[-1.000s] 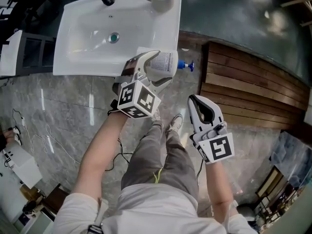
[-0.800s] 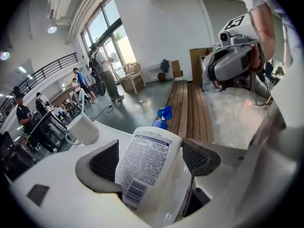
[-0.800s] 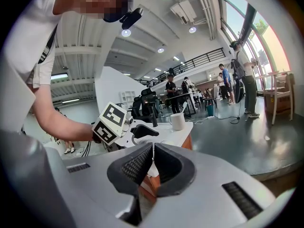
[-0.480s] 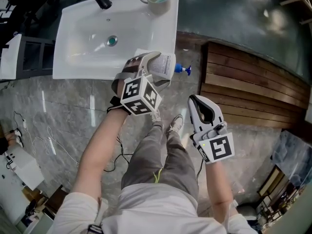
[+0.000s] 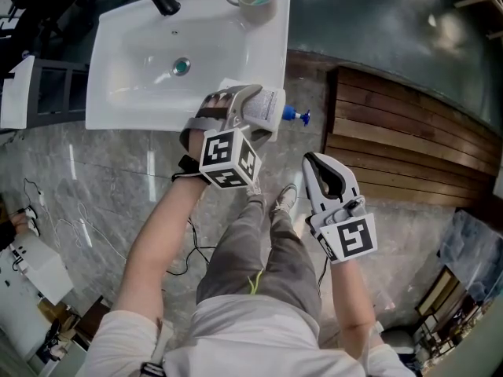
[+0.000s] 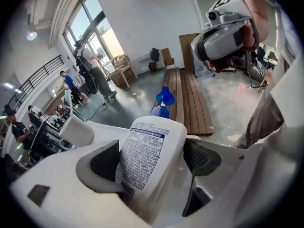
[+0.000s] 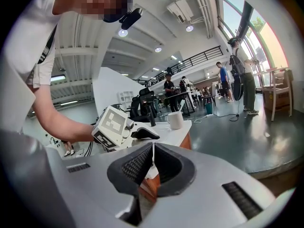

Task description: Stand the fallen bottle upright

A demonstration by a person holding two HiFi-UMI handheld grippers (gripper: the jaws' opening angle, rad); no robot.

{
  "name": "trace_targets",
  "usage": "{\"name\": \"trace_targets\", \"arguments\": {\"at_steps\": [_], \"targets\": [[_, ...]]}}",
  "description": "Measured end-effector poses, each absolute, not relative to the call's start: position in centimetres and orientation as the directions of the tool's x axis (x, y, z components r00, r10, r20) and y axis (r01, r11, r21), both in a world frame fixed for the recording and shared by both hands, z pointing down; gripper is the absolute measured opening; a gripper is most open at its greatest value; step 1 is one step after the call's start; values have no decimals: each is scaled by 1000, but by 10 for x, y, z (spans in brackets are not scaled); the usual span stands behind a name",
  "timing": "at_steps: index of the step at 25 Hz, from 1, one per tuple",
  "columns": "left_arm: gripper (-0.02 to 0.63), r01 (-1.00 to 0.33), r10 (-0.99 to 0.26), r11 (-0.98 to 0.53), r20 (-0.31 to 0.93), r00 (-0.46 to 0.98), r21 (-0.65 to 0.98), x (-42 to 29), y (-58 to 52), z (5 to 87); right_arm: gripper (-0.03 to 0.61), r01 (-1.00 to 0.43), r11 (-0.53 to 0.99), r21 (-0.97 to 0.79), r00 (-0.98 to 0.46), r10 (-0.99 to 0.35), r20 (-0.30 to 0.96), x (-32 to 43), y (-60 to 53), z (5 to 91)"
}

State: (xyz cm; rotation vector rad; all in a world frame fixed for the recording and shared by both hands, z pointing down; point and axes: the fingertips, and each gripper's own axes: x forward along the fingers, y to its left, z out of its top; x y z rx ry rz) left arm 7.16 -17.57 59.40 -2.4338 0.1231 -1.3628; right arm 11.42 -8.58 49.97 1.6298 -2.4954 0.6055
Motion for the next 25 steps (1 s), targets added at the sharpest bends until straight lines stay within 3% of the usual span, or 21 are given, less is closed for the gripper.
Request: {"name": "trace_targets", "arguments": {"at_steps": [10,25], "targets": [[430,-41,-292,-938,722,627,-344,72,-187,580,40,-892,356,-279,-434,-849,303,112,-92,503],[423,-114,-333,-927,643,690,-359,78,-186,567,38,-888,366,-280,-444,-841,308,112,-96,506]]}}
